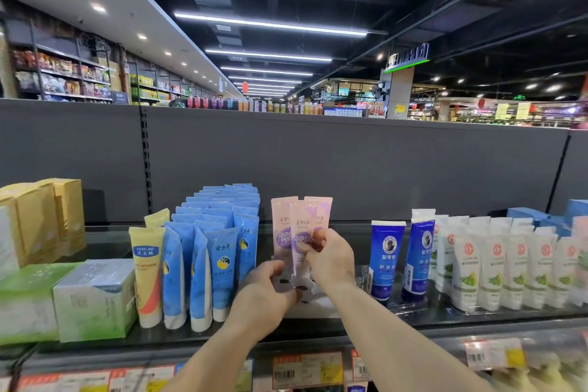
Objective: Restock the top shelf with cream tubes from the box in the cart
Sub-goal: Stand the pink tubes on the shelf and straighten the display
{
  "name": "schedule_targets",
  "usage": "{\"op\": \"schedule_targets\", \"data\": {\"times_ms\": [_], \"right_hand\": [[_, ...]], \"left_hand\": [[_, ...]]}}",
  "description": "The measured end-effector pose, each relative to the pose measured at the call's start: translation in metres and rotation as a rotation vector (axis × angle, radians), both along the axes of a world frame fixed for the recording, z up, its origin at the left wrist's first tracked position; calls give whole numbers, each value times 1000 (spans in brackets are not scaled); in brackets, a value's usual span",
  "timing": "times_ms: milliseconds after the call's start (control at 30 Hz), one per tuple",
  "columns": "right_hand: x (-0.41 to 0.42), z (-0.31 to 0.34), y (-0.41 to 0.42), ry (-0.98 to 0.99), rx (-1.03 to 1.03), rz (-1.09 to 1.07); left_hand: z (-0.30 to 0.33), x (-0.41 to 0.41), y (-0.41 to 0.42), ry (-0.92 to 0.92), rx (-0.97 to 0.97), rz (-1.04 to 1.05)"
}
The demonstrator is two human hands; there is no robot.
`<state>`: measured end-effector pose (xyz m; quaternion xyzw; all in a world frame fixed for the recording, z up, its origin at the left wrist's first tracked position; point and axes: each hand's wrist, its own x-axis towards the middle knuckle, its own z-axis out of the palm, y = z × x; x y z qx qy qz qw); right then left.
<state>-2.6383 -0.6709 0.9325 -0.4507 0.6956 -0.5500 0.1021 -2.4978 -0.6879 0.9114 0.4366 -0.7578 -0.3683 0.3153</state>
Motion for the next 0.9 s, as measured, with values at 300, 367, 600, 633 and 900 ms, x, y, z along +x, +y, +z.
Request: {"op": "schedule_targets", "data": {"times_ms": [300, 367, 600, 633, 900], "right_hand": [[-6, -1, 9, -23, 6, -31], [-8, -1, 13, -20, -13, -23], [-1, -2, 34, 138, 25, 67], [1, -2, 37, 178, 35, 69], [53, -10, 64, 572, 70, 68]], "left_hand": [[10, 0, 8, -51, -88, -11], [14, -1, 14, -49, -121, 5], [27, 1, 48, -68, -177, 73], [29, 4, 52, -82, -183, 85], [15, 71, 79, -157, -333, 135]]}}
